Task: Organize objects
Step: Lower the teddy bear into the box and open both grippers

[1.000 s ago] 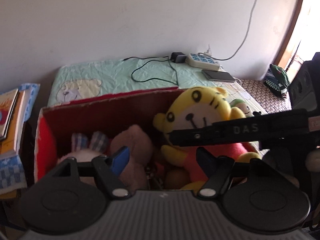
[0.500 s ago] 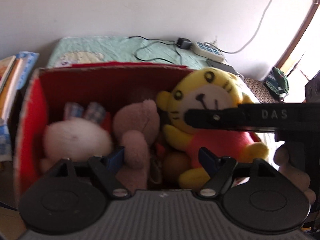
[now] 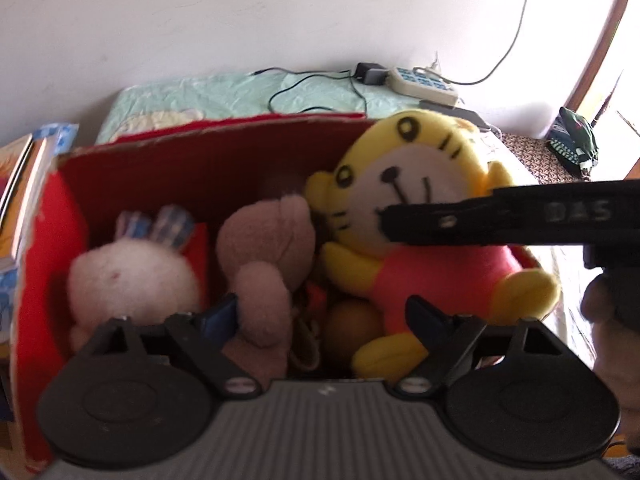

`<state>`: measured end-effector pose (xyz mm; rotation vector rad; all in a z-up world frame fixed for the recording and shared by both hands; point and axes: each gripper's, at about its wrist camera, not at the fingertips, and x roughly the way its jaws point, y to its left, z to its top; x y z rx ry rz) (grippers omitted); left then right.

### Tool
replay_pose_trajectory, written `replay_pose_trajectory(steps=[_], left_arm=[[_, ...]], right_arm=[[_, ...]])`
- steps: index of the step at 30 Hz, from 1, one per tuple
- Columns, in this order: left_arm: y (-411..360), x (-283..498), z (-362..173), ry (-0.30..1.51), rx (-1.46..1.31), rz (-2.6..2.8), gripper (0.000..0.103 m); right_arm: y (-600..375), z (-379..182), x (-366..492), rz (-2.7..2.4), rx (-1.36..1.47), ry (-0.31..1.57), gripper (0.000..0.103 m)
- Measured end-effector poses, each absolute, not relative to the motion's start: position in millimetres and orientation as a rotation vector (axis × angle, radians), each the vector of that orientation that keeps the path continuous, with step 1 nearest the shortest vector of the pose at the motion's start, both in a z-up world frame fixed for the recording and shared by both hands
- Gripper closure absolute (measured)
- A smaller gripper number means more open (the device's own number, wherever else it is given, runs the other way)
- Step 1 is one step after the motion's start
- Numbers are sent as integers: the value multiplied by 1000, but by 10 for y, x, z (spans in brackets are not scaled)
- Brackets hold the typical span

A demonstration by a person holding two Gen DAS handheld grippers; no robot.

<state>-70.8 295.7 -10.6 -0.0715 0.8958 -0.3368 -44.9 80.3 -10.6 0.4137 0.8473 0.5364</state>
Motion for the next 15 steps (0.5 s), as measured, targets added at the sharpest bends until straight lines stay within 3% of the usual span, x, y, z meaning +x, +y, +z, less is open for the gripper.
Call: replay_pose_trajectory(steps=[15], left_arm=[[2795,-760,161,890,3,-219,19]], right_arm=[[755,12,-709,497,347,794,80]])
